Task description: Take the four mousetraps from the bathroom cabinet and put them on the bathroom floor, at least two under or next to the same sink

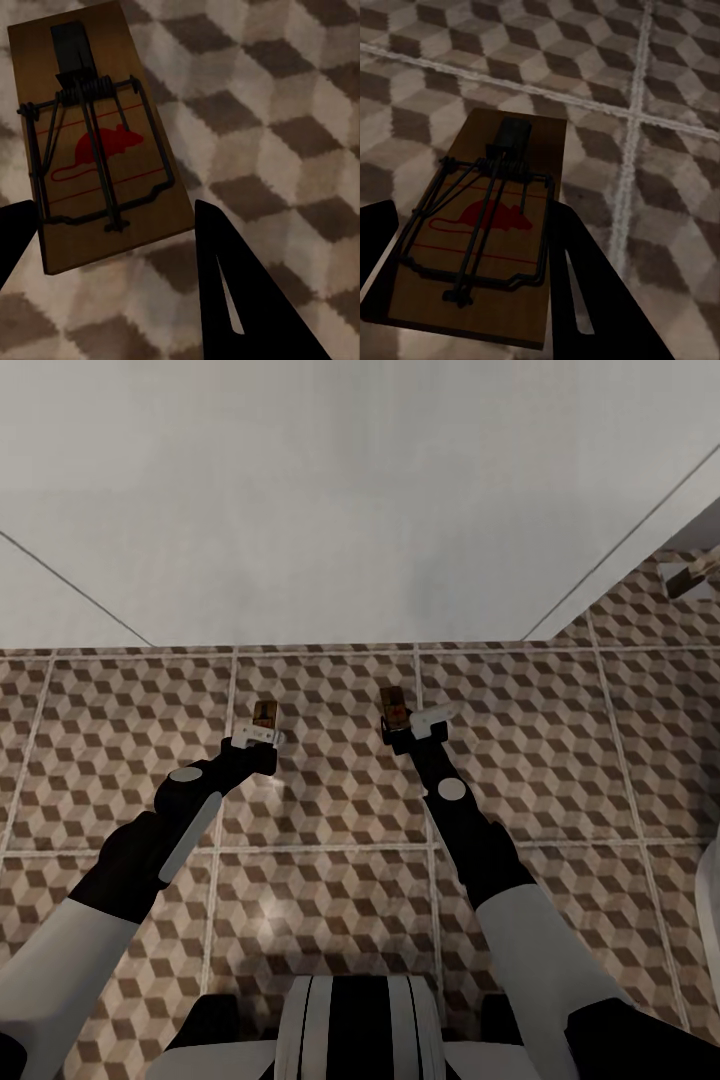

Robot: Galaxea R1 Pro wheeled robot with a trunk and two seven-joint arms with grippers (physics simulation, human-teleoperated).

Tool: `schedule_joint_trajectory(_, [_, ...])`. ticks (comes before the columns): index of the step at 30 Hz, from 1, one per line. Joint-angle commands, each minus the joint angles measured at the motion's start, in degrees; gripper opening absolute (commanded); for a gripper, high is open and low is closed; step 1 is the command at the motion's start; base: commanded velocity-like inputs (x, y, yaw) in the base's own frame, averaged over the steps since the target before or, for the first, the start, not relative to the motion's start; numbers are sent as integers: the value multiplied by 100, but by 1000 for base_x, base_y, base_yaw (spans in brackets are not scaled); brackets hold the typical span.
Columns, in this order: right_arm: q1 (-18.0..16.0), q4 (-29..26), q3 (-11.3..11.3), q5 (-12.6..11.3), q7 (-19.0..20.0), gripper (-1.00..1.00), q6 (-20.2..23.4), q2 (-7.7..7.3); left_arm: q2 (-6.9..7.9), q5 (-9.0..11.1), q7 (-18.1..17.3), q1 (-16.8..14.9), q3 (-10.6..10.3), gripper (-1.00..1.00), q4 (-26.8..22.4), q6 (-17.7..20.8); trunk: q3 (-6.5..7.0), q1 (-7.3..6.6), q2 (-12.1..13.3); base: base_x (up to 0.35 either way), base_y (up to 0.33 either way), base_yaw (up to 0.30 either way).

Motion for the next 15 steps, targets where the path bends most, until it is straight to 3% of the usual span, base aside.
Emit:
schedule_joint_trajectory(1, [-2, 4, 4, 55, -27, -100, -9, 1, 5, -5, 4, -3, -7, -100, -7, 27, -3, 0, -1, 18, 0, 0])
schedule_joint_trajectory(15, [-2, 5, 4, 55, -27, -100, -9, 1, 5, -5, 5, -3, -8, -100, -3, 27, -3, 0, -1, 3, 0, 0])
